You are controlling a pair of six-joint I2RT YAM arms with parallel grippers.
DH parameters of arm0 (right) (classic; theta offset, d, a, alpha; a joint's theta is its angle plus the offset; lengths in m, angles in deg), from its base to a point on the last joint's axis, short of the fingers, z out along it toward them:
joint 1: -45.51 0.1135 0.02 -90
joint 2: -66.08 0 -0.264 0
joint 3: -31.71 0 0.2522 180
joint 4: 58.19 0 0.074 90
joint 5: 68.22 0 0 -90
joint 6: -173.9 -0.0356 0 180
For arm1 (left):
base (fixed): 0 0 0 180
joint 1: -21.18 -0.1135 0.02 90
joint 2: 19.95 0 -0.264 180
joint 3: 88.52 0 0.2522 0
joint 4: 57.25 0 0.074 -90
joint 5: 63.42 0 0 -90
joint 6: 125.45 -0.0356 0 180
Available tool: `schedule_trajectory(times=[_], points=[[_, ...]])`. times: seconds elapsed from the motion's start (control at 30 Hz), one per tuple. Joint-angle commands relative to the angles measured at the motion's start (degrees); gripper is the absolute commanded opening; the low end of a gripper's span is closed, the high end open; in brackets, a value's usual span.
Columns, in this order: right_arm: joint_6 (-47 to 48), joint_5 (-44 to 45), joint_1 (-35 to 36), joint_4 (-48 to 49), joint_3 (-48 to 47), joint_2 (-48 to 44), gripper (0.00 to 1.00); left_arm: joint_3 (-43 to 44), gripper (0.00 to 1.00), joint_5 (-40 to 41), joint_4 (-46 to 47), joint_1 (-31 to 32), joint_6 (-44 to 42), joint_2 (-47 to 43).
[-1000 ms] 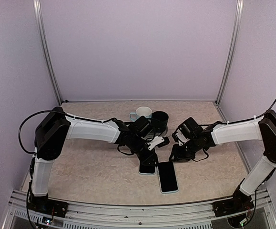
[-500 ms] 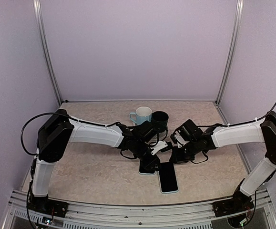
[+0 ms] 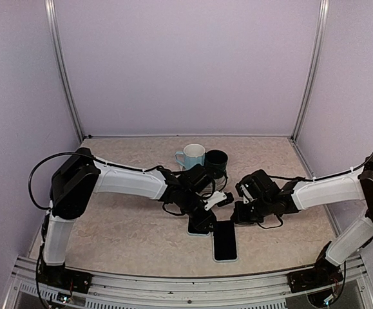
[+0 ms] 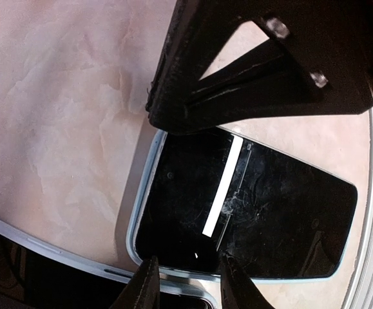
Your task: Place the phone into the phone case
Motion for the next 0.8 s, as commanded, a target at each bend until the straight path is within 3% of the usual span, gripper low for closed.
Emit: schedule_trajectory(times=[0.0, 0.3, 0.53, 0.77], points=[[-2.4, -5.0, 3.0, -3.7, 2.3, 0.7, 0.04, 1.5, 0.34, -2.0, -4.0, 1.1, -0.4, 2.5], [-6.8, -4.5, 6.7, -0.1, 4.5, 4.0, 0.04, -1.5, 0.34, -1.9, -4.0, 1.4, 2.4, 5.1], [-0.7, 2.7, 5.6, -15.9, -8.2, 0.9, 0.13, -4.7, 0.33, -0.7, -2.5, 0.2, 5.3, 5.5], [-0.6, 3.0, 4.4, -20.8, -9.4, -3.0, 0.12, -7.5, 0.33, -1.9, 0.1, 0.9, 5.6, 3.2]])
